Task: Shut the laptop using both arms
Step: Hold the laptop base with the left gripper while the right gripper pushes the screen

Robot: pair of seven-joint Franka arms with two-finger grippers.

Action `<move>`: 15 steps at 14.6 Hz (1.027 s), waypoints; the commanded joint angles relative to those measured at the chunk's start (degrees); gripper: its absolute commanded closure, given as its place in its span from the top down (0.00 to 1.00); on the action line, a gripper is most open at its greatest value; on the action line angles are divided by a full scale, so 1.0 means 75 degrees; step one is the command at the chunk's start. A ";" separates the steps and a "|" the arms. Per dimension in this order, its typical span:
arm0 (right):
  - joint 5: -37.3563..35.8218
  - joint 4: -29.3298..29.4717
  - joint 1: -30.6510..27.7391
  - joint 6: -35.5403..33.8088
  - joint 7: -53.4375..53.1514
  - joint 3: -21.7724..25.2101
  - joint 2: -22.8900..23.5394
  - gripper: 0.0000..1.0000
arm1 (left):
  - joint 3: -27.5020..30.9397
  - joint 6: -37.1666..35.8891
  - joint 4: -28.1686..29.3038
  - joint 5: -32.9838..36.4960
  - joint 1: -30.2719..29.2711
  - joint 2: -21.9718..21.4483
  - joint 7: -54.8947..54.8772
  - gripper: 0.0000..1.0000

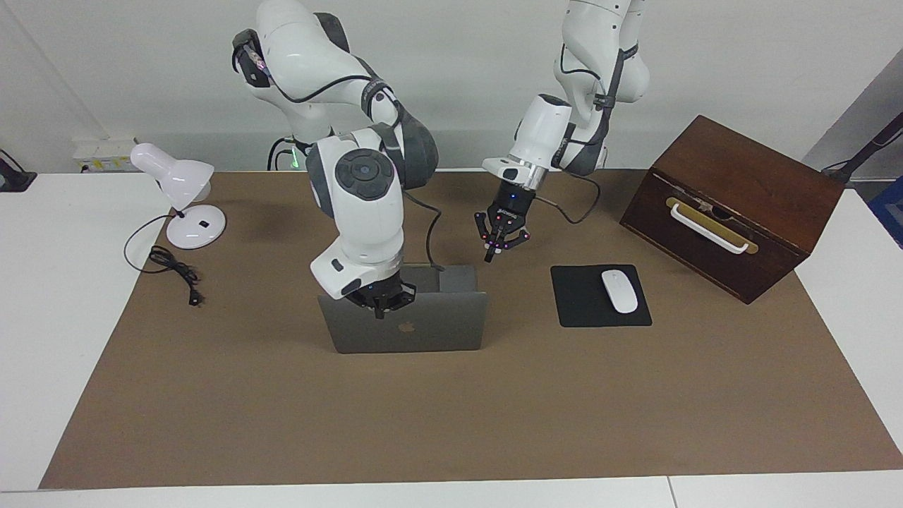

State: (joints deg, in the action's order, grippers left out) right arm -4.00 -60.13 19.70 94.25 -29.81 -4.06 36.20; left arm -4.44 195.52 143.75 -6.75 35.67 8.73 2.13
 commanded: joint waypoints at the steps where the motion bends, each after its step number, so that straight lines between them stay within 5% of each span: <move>1: 0.0217 -0.0127 -0.0142 -0.0122 0.0095 -0.0150 -0.0105 0.00 | 0.0123 0.0590 -0.0240 -0.0108 0.0260 0.0639 -0.0026 0.00; 15: 0.0674 -0.0315 -0.0435 -0.0098 0.0201 -0.0150 -0.0128 0.00 | 0.0146 0.0696 -0.0369 -0.0108 0.0471 0.1133 -0.0108 0.00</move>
State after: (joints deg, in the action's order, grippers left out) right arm -0.66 -60.65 17.83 94.08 -29.71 -4.12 36.21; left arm -4.34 199.46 141.95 -6.75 37.90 15.91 2.11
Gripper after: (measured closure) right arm 0.991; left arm 0.991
